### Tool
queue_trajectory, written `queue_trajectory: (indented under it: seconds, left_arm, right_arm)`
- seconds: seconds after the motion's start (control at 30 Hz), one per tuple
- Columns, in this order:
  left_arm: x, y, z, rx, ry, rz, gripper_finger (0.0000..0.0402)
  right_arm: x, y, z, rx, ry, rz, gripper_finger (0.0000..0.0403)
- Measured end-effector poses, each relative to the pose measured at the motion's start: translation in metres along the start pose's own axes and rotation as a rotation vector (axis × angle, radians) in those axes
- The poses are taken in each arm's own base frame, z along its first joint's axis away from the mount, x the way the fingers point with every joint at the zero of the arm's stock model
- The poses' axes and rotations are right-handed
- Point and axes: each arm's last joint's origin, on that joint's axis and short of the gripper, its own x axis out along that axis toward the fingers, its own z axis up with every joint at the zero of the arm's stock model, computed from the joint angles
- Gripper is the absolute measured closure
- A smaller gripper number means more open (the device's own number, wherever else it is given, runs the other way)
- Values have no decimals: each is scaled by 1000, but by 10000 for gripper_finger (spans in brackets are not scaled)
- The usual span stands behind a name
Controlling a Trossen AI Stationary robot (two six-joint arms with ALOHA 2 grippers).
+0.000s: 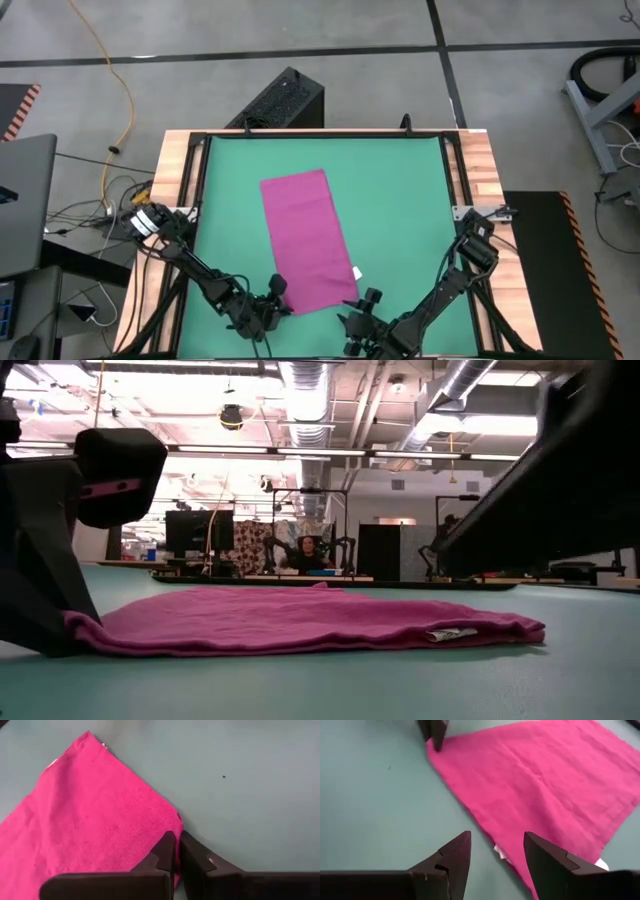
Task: Roll towel into tight, uniform cylinder
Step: Roll the pink towel
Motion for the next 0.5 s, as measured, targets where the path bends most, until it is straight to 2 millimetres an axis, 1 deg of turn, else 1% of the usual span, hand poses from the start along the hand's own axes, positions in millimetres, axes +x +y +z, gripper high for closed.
queue_trajectory:
  seconds: [0.13, 0.23, 0.37, 0.5]
  left_arm:
    - [-3, -5, 8, 25, 2, 5, 400]
    - [-7, -7, 15, 51, 27, 19, 401]
    - [-14, -10, 29, 90, 50, 62, 401]
    - [-17, -9, 38, 123, 92, 77, 401]
  right_arm:
    - [-7, 3, -3, -127, -5, 17, 200]
    - [-8, 4, -5, -212, 11, 36, 196]
    - [-4, 4, -3, -262, 39, 57, 189]
    - [1, 2, 0, -292, 47, 60, 187]
